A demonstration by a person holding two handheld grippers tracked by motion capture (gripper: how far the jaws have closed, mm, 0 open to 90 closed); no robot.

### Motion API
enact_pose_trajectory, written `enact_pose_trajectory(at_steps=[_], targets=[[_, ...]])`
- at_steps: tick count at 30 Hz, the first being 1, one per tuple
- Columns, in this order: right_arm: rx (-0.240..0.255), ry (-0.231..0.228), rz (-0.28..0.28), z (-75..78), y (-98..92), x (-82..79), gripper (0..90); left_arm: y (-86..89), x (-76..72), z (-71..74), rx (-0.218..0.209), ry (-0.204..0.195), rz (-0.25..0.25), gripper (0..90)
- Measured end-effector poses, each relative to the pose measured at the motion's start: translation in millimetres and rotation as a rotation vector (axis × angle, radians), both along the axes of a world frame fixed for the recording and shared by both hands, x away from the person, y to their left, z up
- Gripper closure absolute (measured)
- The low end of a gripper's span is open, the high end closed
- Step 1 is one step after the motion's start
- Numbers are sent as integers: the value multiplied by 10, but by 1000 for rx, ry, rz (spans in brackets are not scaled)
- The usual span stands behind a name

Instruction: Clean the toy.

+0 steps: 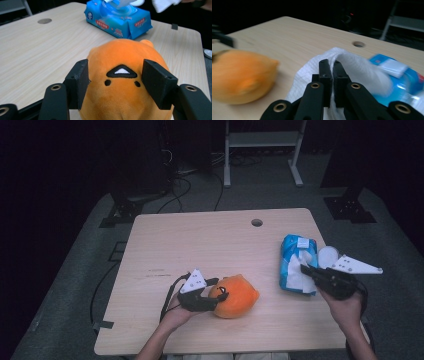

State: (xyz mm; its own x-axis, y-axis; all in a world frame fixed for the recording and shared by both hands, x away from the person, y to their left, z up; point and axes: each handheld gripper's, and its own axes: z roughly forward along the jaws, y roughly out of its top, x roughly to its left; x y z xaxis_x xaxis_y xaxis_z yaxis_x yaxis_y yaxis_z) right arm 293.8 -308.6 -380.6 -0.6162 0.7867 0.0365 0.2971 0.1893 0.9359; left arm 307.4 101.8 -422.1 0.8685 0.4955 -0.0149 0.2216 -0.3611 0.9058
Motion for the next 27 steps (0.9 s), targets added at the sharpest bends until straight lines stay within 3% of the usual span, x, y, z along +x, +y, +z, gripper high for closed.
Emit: enact_pose_trajectory(at_steps=[1, 3, 5, 7, 11, 13, 21, 25, 27], targets=[[0, 0, 0, 0, 0, 0, 873, -6, -3, -12, 3, 4, -5, 393], [-7, -5, 78, 41, 167, -192, 872, -21, -7, -58, 4, 20, -20, 396], [1, 3, 97, 41, 205, -233, 872, -27, -15, -84, -2, 26, -21, 396], [-5, 9, 163, 41, 359, -380, 872, -27, -22, -88, -2, 22, -18, 386], [13, 20, 227, 54, 496, -482, 872, -16, 0, -109, -12, 30, -19, 378], [34, 60, 297, 66, 628, -559, 872, -11, 1, -114, -14, 31, -18, 375], [25, 122, 416, 120, 874, -653, 871, -19, 16, -132, -19, 34, -22, 354], [13, 115, 476, 189, 1010, -653, 870, -19, 20, -133, -17, 34, -24, 346], [-8, 109, 474, 189, 1033, -642, 870, -19, 19, -138, -20, 33, -26, 346]])
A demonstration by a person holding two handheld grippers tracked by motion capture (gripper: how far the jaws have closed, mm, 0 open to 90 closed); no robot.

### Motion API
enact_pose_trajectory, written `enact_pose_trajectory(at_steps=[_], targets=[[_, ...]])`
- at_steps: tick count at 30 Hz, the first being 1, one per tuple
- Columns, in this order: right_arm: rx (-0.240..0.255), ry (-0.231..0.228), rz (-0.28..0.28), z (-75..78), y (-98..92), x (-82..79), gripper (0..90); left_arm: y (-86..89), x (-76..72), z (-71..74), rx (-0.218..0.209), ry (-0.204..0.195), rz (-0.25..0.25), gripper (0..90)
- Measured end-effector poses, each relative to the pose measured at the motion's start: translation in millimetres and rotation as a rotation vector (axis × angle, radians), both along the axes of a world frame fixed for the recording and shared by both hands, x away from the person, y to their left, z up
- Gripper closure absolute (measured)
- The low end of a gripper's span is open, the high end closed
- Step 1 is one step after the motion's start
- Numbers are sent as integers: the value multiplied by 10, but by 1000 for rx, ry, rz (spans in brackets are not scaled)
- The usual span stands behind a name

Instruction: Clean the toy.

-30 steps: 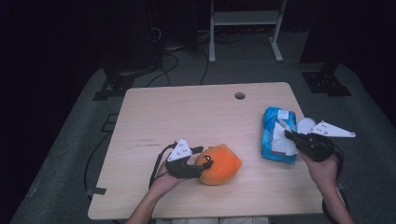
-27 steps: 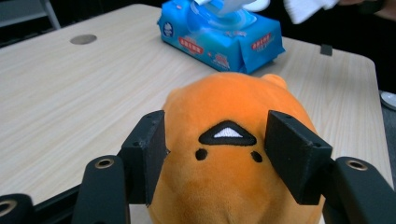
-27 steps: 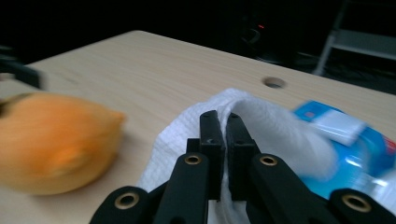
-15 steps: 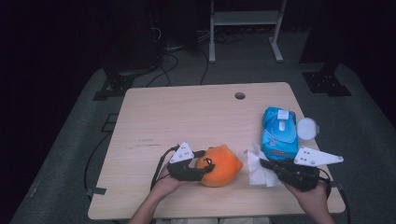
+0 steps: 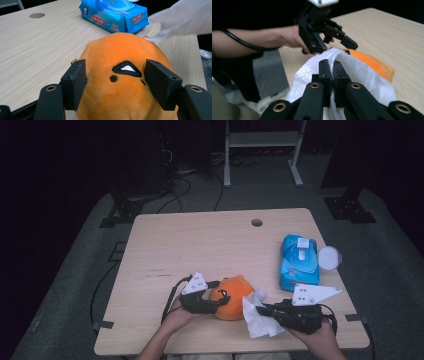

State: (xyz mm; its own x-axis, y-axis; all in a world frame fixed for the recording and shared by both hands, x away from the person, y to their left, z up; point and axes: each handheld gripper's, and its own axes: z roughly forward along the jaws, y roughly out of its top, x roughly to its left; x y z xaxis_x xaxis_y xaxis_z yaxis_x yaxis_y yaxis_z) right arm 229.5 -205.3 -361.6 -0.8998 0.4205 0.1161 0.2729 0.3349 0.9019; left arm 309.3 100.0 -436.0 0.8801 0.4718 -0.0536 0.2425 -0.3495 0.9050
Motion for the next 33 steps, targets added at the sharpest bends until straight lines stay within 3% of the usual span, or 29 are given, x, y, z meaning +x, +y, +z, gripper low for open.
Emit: enact_pose_trajectory(at_steps=[3, 5, 9, 13, 18, 20, 23, 26, 29, 31, 33], targets=[[-30, 26, -7, -76, 49, 173, 866, -11, -4, -2, -1, -2, -5, 344], [-76, 3, -50, -164, 65, 309, 859, -15, -5, 3, 9, -9, -12, 343], [-113, -18, -128, -393, 73, 558, 826, -24, -12, -5, 7, -11, -18, 343], [-147, -29, -176, -589, 88, 657, 738, -28, -10, -13, 11, -10, -28, 343], [-82, 27, -185, -701, 39, 731, 591, -48, -30, -15, 24, -13, -37, 342], [-36, 92, -180, -774, 2, 772, 569, -58, -39, -16, 27, -15, -43, 341], [7, 145, -171, -845, -28, 759, 665, -67, -47, -23, 30, -17, -45, 338], [-35, 116, -180, -816, 7, 683, 773, -70, -40, -31, 25, -15, -46, 335], [-81, 49, -203, -760, 57, 580, 852, -59, -38, -35, 26, -13, -42, 335], [-51, 69, -198, -749, 59, 580, 858, -51, -37, -41, 26, -13, -36, 335], [9, 99, -196, -723, 68, 599, 858, -45, -24, -49, 21, -5, -29, 335]])
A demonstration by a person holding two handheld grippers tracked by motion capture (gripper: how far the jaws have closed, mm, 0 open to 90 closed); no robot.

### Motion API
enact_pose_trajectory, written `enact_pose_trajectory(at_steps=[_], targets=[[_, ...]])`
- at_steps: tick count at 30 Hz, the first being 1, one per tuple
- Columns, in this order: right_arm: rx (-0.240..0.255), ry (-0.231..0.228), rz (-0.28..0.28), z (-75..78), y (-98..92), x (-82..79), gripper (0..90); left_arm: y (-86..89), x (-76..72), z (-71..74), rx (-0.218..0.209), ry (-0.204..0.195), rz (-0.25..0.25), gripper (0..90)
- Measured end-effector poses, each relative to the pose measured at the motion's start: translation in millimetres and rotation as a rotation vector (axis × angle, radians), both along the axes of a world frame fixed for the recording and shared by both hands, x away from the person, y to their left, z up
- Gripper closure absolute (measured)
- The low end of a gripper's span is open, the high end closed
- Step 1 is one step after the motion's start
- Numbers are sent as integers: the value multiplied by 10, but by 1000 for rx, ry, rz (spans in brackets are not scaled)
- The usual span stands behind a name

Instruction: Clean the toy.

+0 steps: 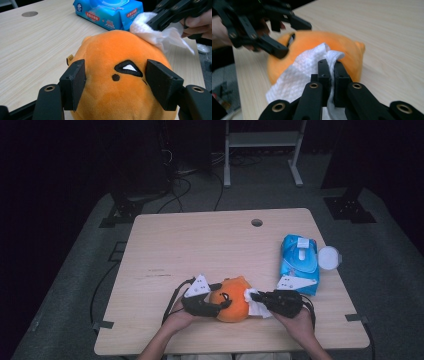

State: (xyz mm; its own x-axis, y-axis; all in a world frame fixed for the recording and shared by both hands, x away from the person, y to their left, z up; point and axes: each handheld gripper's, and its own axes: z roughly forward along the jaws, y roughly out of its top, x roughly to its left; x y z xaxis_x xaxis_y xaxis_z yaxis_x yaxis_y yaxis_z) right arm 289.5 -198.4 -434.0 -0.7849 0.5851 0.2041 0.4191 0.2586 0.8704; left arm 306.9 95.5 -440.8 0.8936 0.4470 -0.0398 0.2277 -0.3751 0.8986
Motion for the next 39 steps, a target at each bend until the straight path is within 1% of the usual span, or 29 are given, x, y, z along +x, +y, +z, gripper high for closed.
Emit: enact_pose_trajectory(at_steps=[1, 2, 3, 4, 5, 6, 8, 9, 10, 13, 16, 18, 20, 21, 22, 24, 25, 26, 29, 31, 33, 34, 36, 37, 39], targets=[[6, -6, 0, 16, 18, -3, 858, -3, 3, -5, -5, 1, 0, 336], [2, -32, -1, 46, 59, -18, 858, -6, 2, -5, -4, 0, 0, 335], [-1, -47, -5, 64, 87, -31, 857, -10, -5, -5, -2, -3, 1, 336], [-13, -81, -10, 85, 132, -50, 855, -10, -8, -2, 2, -5, 1, 335], [-28, -98, -6, 89, 163, -61, 851, -10, -6, 3, 6, -6, -2, 335], [-79, -139, 8, 77, 225, -90, 846, -8, -4, 4, 7, -6, -3, 335], [-102, -171, 21, 46, 259, -135, 828, -2, -4, 2, 9, -4, -8, 335], [-108, -178, 25, 35, 262, -150, 806, -3, -8, -1, 6, -1, -8, 334], [-118, -185, 34, 22, 262, -164, 775, -5, -10, 0, 9, -2, -12, 334], [-129, -206, 60, -4, 249, -232, 695, -14, -16, 6, 16, -8, -17, 334], [-165, -239, 68, -52, 285, -297, 608, -28, -23, 4, 14, -6, -20, 334], [-177, -249, 68, -87, 315, -304, 603, -26, -31, 34, 27, -4, -33, 322], [-171, -246, 65, -101, 316, -289, 629, 3, -45, 107, 44, -9, -37, 290], [-159, -228, 58, -95, 308, -274, 646, 19, -49, 131, 47, -9, -39, 274], [-156, -214, 52, -83, 299, -256, 667, 30, -53, 139, 43, -6, -43, 267], [-159, -203, 45, -67, 280, -237, 708, 45, -48, 120, 53, 7, -49, 264], [-152, -200, 46, -69, 272, -228, 714, 36, -43, 89, 61, 15, -51, 266], [-144, -186, 48, -69, 258, -218, 725, 27, -40, 73, 59, 19, -55, 275], [-127, -166, 33, -50, 200, -199, 769, 17, -36, 70, 75, 8, -53, 307], [-130, -168, -7, -51, 141, -182, 772, 30, -27, 50, 73, 6, -48, 309], [-142, -159, -45, -86, 78, -146, 775, 45, 2, 6, 50, 18, -32, 307], [-141, -145, -62, -110, 45, -125, 778, 42, 6, 0, 44, 24, -31, 303], [-136, -137, -64, -108, 50, -137, 782, 23, 11, -15, 51, 22, -25, 298], [-133, -145, -58, -96, 75, -169, 784, 21, 4, -19, 62, 18, -21, 297], [-106, -153, -4, -75, 150, -250, 784, 38, 11, -28, 57, 22, -19, 297]])
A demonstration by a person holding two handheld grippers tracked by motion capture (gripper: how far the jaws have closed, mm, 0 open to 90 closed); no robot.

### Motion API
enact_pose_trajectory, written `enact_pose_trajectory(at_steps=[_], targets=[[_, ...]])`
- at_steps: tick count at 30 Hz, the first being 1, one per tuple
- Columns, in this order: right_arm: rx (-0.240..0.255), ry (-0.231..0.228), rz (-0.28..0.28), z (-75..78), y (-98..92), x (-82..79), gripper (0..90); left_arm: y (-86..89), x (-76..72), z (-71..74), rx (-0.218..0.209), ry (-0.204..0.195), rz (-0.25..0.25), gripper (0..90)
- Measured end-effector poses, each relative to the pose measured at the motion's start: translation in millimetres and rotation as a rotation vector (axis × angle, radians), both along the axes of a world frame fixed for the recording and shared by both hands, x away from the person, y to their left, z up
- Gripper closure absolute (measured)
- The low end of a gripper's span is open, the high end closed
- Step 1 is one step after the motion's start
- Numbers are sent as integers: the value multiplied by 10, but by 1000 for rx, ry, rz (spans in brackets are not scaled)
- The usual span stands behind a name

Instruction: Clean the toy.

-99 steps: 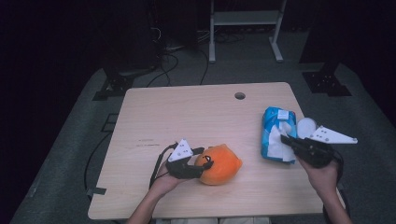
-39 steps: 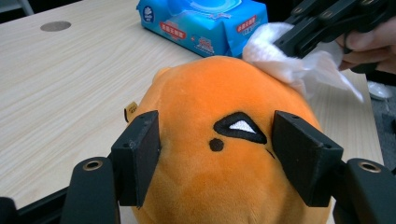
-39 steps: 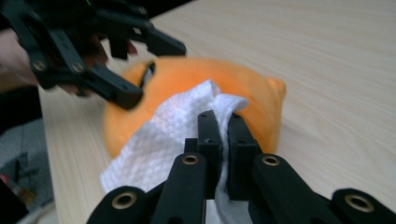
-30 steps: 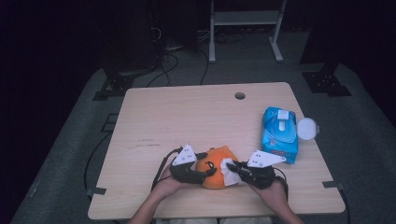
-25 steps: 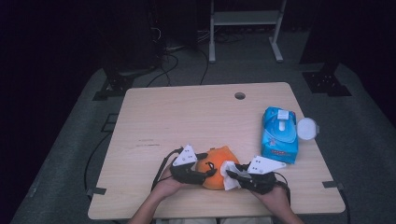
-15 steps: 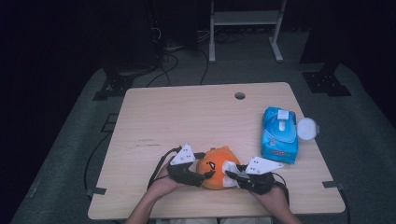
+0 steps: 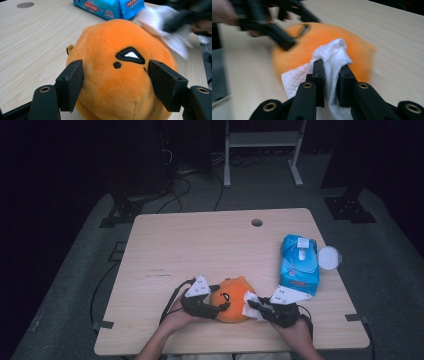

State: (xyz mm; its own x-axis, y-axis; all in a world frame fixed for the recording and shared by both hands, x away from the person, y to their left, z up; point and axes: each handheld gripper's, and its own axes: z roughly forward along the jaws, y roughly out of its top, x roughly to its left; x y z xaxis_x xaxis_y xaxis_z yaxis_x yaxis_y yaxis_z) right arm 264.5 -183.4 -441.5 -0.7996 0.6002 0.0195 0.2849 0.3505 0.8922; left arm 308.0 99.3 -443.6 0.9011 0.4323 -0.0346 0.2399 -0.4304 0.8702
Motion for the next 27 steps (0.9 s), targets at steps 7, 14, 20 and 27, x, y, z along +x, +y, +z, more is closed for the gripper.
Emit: enact_pose_trajectory(at_steps=[7, 14, 20, 27], targets=[[37, 33, -32, -5, -71, 107, 786, 27, 63, -17, -13, 17, 21, 309], [75, 46, -35, -6, -8, 63, 787, 46, 60, -10, 2, 21, 44, 293], [41, 18, -84, 1, -12, 157, 785, 42, 6, 121, -30, -10, 38, 214], [29, -20, -44, 35, 150, 41, 788, -22, 5, 86, 34, -47, 147, 337]])
